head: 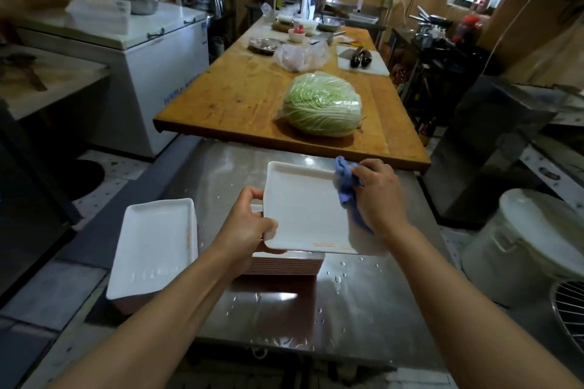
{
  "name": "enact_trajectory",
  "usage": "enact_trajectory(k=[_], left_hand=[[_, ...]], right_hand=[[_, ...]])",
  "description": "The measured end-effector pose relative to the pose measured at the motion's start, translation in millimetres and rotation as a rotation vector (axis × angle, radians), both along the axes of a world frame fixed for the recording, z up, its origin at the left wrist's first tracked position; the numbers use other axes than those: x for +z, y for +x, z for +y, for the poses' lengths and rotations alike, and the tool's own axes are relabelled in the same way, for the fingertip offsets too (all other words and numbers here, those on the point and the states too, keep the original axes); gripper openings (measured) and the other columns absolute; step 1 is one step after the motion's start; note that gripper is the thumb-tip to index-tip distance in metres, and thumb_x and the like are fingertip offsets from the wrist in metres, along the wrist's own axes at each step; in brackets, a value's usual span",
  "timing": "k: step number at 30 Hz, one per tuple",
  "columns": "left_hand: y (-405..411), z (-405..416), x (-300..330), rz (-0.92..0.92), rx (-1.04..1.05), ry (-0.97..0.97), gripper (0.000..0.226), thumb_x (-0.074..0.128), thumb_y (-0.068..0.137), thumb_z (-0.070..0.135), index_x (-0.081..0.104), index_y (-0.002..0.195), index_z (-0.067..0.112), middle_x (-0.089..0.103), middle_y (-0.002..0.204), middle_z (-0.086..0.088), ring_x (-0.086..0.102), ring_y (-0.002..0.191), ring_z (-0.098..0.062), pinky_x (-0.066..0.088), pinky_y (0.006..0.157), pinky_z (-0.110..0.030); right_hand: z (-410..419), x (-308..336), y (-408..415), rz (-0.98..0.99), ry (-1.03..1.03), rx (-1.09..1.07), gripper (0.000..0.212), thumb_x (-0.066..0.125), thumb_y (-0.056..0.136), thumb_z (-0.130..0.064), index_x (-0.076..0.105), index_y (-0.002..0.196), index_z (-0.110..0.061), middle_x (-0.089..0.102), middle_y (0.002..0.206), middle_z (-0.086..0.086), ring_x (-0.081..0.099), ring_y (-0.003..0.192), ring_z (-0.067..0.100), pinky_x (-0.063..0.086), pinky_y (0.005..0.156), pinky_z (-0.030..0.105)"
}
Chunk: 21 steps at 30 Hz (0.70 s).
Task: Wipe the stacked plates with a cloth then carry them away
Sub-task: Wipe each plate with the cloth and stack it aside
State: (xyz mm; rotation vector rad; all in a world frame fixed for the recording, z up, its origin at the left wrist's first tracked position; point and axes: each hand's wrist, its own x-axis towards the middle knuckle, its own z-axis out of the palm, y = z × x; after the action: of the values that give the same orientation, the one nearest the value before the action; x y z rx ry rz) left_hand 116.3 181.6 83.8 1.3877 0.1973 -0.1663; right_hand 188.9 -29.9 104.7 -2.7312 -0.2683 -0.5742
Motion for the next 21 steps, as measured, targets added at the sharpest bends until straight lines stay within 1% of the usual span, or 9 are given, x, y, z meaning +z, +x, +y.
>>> enact_trajectory(k=[4,6,8,10,11,14,18,19,21], left_hand=[[-1,0,4,0.001,-0.008,-0.021,0.043,0.043,0.078,-0.019,0.044,0.097,0.02,0.062,0.09,-0.011,0.061,0.077,-0.027,0.053,0.05,-0.034],[-1,-2,6,0.019,0.004,-0.049,0.041,0.043,0.08,-0.018,0.044,0.098,0.019,0.06,0.094,-0.012,0.06,0.08,-0.029,0.053,0.049,-0.032],[2,-2,9,0.036,0.031,-0.103,0.04,0.043,0.081,-0.018,0.044,0.098,0.018,0.059,0.098,-0.013,0.06,0.083,-0.03,0.053,0.047,-0.031],[5,0,13,0.034,0.056,-0.128,0.04,0.043,0.081,-0.018,0.044,0.097,0.018,0.058,0.098,-0.013,0.059,0.083,-0.028,0.052,0.045,-0.03],[6,2,14,0.031,0.06,-0.131,0.039,0.042,0.082,-0.018,0.044,0.097,0.018,0.057,0.097,-0.012,0.059,0.082,-0.027,0.052,0.044,-0.03],[6,2,15,0.037,0.052,-0.141,0.037,0.043,0.083,-0.017,0.044,0.098,0.017,0.058,0.1,-0.012,0.06,0.083,-0.028,0.053,0.046,-0.03],[1,0,13,0.053,0.013,-0.161,0.035,0.046,0.085,-0.014,0.046,0.101,0.018,0.061,0.105,-0.013,0.064,0.087,-0.03,0.055,0.052,-0.032],[1,0,13,0.052,0.009,-0.165,0.034,0.047,0.086,-0.012,0.046,0.101,0.018,0.061,0.106,-0.014,0.064,0.087,-0.03,0.055,0.053,-0.032],[0,0,14,0.04,0.021,-0.177,0.031,0.047,0.088,-0.009,0.047,0.101,0.019,0.061,0.106,-0.014,0.064,0.087,-0.03,0.054,0.052,-0.032]], right_hand=[[-19,-2,-5,-0.007,0.003,-0.063,0.022,0.057,0.088,-0.006,0.069,0.107,-0.005,0.062,0.112,0.016,0.054,0.1,0.031,0.046,0.081,0.037],[-18,-3,-11,-0.015,-0.028,-0.021,0.025,0.057,0.089,-0.008,0.066,0.112,-0.002,0.059,0.12,0.018,0.052,0.108,0.033,0.044,0.087,0.038],[-17,-4,-18,0.007,-0.055,0.083,0.028,0.061,0.087,-0.007,0.065,0.114,-0.001,0.055,0.127,0.019,0.048,0.117,0.036,0.041,0.097,0.041],[-17,-7,-26,0.058,-0.18,0.121,0.033,0.065,0.085,-0.011,0.064,0.117,-0.005,0.053,0.132,0.012,0.043,0.122,0.031,0.037,0.102,0.039],[-17,-8,-30,0.068,-0.218,0.112,0.034,0.065,0.085,-0.013,0.064,0.118,-0.008,0.054,0.132,0.009,0.042,0.121,0.029,0.037,0.101,0.037],[-13,-6,-37,0.059,-0.221,0.07,0.032,0.061,0.086,-0.014,0.063,0.117,-0.01,0.053,0.128,0.007,0.039,0.116,0.026,0.038,0.093,0.034],[5,9,-23,0.109,-0.21,0.01,0.041,0.057,0.086,-0.018,0.052,0.127,-0.013,0.041,0.133,0.009,0.033,0.117,0.027,0.034,0.092,0.034],[11,11,-20,0.107,-0.181,0.021,0.043,0.058,0.085,-0.019,0.051,0.127,-0.014,0.039,0.132,0.01,0.033,0.117,0.028,0.035,0.091,0.034],[29,13,-20,0.102,-0.102,0.117,0.044,0.061,0.082,-0.017,0.054,0.125,-0.015,0.038,0.132,0.012,0.033,0.117,0.03,0.037,0.091,0.036]])
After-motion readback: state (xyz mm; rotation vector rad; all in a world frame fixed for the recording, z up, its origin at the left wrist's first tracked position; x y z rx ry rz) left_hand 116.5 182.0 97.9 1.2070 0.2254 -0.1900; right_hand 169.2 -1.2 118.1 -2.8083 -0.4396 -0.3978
